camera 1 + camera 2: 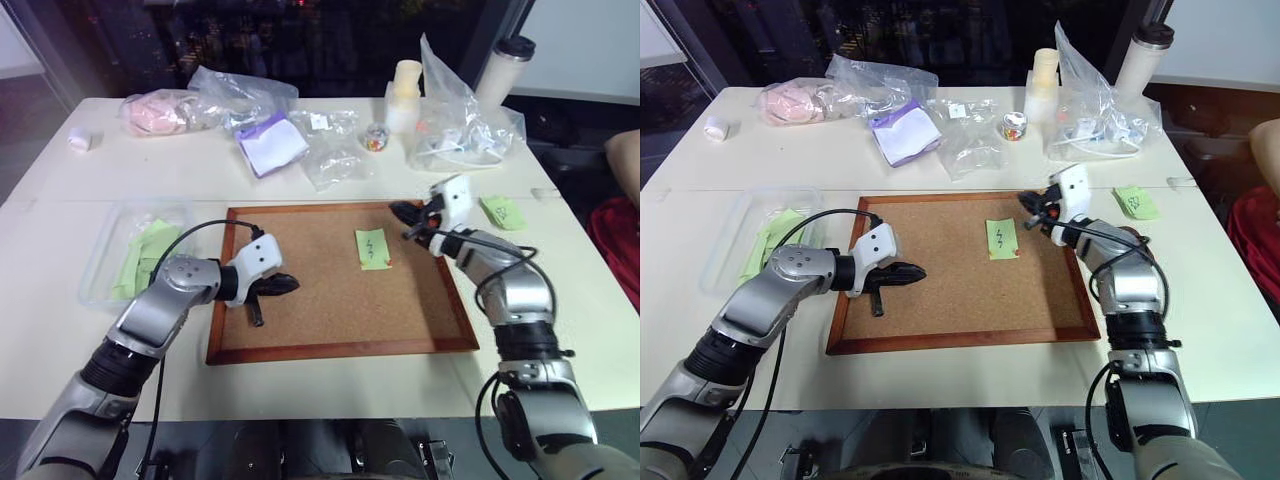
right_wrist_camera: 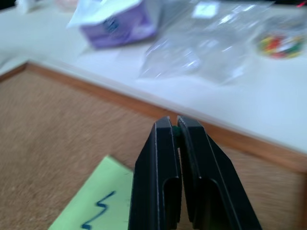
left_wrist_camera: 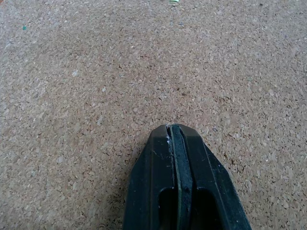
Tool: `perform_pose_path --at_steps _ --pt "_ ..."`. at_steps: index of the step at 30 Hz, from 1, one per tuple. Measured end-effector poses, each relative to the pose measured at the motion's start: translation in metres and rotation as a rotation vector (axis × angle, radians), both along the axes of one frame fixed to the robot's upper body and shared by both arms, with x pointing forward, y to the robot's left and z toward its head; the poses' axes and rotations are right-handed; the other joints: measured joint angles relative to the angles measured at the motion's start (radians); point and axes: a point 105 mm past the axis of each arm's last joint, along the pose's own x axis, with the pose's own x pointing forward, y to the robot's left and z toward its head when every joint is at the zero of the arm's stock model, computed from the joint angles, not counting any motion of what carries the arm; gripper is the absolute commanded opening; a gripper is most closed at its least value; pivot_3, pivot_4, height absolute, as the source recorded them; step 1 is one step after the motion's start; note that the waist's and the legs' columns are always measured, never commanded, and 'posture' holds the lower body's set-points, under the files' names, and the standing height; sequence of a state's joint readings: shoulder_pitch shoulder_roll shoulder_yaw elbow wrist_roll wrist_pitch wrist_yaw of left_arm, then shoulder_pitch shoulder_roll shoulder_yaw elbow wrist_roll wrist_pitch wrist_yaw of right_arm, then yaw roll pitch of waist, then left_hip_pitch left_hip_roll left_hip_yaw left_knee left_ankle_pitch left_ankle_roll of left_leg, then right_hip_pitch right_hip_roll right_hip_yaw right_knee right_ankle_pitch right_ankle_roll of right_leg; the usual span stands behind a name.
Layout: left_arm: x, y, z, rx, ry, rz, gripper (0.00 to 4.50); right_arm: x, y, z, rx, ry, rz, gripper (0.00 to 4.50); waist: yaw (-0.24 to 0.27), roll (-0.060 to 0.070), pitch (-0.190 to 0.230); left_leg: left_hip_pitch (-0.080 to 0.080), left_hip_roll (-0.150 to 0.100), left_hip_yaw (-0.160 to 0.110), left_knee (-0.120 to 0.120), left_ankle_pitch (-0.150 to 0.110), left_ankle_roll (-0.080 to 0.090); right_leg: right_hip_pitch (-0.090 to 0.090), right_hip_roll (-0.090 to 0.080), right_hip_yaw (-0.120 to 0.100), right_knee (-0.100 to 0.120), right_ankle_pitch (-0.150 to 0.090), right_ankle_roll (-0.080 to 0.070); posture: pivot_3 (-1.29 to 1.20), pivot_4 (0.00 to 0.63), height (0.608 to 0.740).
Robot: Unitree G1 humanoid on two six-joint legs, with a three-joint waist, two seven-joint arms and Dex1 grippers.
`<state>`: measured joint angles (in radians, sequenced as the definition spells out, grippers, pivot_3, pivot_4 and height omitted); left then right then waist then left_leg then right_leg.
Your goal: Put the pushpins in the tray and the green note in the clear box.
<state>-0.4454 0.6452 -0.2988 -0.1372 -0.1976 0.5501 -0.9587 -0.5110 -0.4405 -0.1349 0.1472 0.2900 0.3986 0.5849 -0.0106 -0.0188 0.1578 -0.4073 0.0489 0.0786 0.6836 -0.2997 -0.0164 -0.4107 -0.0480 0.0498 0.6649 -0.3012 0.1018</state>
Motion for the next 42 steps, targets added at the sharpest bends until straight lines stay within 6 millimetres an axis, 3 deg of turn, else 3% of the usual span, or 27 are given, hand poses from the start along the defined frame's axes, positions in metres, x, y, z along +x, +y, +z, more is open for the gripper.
perform_pose_path --at_steps 2,5,10,17,21,27,33,37,39,42 --pt "0.0 -0.001 0.0 0.0 -0.004 -0.007 0.0 -0.012 -0.029 0.005 -0.033 -0.011 -0.098 0.04 0.002 0.0 0.0 0.0 0.0 0.0 0.0 0.0 0.0 0.0 0.0 0.0 0.0 0.0 0.0 0.0 0.15 0.734" --pt "0.001 0.001 0.0 0.002 -0.001 -0.01 0.0 -0.04 -0.073 -0.002 -0.076 0.029 -0.253 0.04 0.001 0.001 0.0 0.0 0.0 0.0 -0.001 0.0 0.0 0.0 0.0 0.0 -0.001 0.0 0.0 0.0 0.15 0.734" --pt "0.003 0.003 -0.001 0.005 0.004 -0.017 0.0 -0.081 -0.111 -0.033 -0.108 0.165 -0.391 0.04 -0.003 0.003 -0.002 0.004 0.0 0.0 0.0 0.0 0.0 0.003 0.002 0.001 0.0 0.0 0.0 0.0 0.15 0.734" --pt "0.004 0.0 -0.002 -0.009 0.006 -0.029 0.0 -0.078 -0.118 -0.044 -0.097 0.189 -0.413 0.04 0.001 0.004 -0.003 0.004 -0.001 0.0 0.0 0.0 0.0 0.004 0.001 0.002 0.0 0.0 0.0 0.0 0.15 0.734" --pt "0.005 -0.001 -0.002 -0.009 0.007 -0.038 0.0 -0.071 -0.123 -0.05 -0.09 0.193 -0.428 1.42 0.003 0.004 -0.003 0.004 -0.001 0.001 0.0 0.0 0.001 0.004 0.001 0.001 -0.001 0.0 0.0 0.0 0.15 0.734" --pt "0.005 -0.001 -0.002 -0.002 0.003 -0.043 0.0 -0.069 -0.123 -0.056 -0.097 0.199 -0.427 4.48 0.002 0.005 -0.003 0.004 -0.001 0.0 0.0 0.0 0.0 0.004 0.001 0.001 -0.001 0.0 0.0 0.0 0.15 0.734" --pt "0.005 -0.001 -0.002 -0.001 -0.002 -0.045 0.0 -0.069 -0.123 -0.054 -0.084 0.193 -0.429 4.48 0.002 0.005 -0.003 0.004 -0.001 0.0 0.0 0.0 0.0 0.004 0.001 0.001 -0.001 0.0 0.0 0.0 0.15 0.734" --pt "0.005 -0.001 -0.002 0.0 -0.004 -0.045 0.0 -0.068 -0.121 -0.043 -0.023 0.15 -0.425 4.48 0.002 0.005 -0.003 0.004 -0.001 0.0 0.0 0.0 0.0 0.004 0.001 0.001 -0.001 0.0 0.0 0.0 0.15 0.734" --pt "0.005 0.0 -0.002 0.001 -0.004 -0.045 0.0 -0.068 -0.109 -0.028 -0.001 0.107 -0.37 4.48 0.001 0.005 -0.003 0.004 -0.001 0.0 0.0 0.0 0.001 0.004 0.001 0.001 -0.001 0.0 0.0 0.0 0.15 0.734" --pt "0.005 0.0 -0.002 0.002 -0.004 -0.044 0.0 -0.071 -0.073 -0.012 -0.015 0.062 -0.218 4.48 0.0 0.005 -0.003 0.004 -0.001 -0.001 0.0 0.0 0.001 0.004 0.001 0.001 -0.001 0.0 0.0 0.0 0.15 0.734"
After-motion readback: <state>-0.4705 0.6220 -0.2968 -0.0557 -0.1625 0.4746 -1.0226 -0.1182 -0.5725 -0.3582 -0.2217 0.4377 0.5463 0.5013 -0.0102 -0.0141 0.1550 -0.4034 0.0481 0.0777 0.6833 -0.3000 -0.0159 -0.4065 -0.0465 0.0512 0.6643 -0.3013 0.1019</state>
